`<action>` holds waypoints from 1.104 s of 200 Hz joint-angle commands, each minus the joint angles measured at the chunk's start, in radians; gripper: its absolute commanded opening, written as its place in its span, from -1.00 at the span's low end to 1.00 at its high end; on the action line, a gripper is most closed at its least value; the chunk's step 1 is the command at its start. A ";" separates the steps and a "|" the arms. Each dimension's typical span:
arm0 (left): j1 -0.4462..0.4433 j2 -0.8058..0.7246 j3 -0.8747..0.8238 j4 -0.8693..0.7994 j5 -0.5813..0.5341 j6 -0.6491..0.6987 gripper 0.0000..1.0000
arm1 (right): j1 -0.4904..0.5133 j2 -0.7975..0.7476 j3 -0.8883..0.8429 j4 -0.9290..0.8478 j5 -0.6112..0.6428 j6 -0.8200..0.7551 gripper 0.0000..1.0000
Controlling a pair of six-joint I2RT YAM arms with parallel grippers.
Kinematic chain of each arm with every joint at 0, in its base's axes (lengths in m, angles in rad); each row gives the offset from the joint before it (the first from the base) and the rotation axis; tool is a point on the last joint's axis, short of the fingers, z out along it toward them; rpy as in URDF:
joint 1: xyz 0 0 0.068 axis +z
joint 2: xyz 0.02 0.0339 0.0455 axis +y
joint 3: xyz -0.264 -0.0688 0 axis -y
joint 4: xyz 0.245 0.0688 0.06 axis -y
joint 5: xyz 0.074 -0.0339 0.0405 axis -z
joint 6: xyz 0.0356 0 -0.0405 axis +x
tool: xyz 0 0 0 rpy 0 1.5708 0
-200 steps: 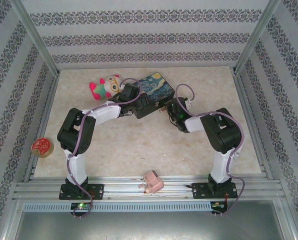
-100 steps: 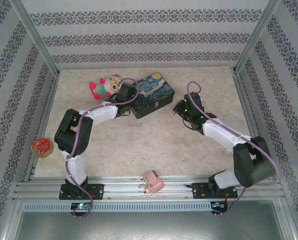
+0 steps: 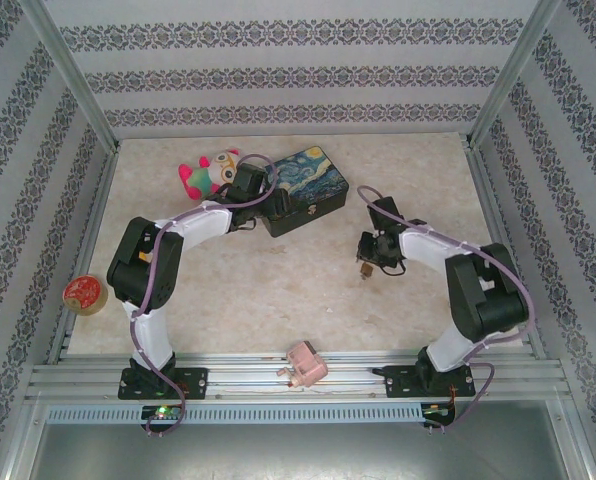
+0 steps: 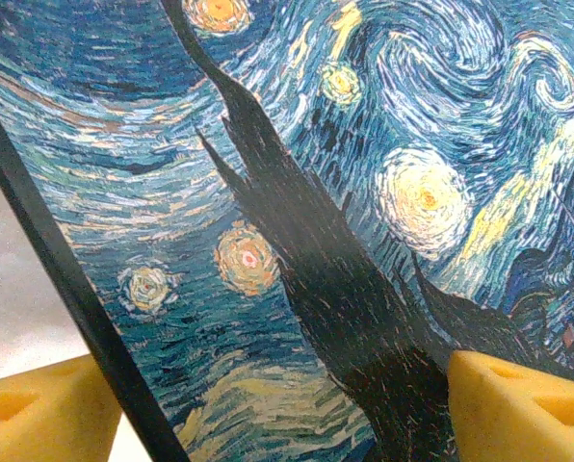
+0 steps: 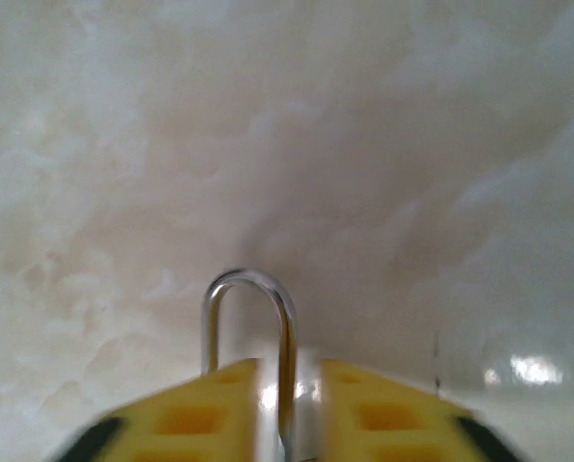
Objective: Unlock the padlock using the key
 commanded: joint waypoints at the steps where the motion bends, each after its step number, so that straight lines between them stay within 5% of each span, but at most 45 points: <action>1: 0.021 0.011 -0.014 -0.152 0.008 0.069 0.68 | -0.018 0.017 0.078 -0.068 0.036 -0.087 0.05; 31: 0.022 0.002 -0.015 -0.133 0.027 0.052 0.76 | -0.058 -0.009 0.197 -0.072 0.024 -0.161 0.49; 107: 0.033 -0.018 0.000 -0.089 0.031 -0.032 0.79 | -0.111 0.256 0.589 0.108 -0.227 -0.252 0.74; 132: 0.035 -0.003 0.015 -0.082 0.052 -0.046 0.70 | -0.110 0.391 0.722 0.109 -0.266 -0.244 0.67; 165: 0.035 0.002 0.018 -0.069 0.069 -0.054 0.58 | -0.098 0.491 0.804 0.118 -0.343 -0.219 0.35; 197: 0.036 0.007 0.015 -0.058 0.094 -0.038 0.49 | -0.074 0.452 0.710 0.189 -0.377 -0.181 -0.15; 221: 0.036 0.009 0.009 -0.053 0.124 -0.032 0.40 | -0.059 0.384 0.591 0.247 -0.376 -0.154 -0.17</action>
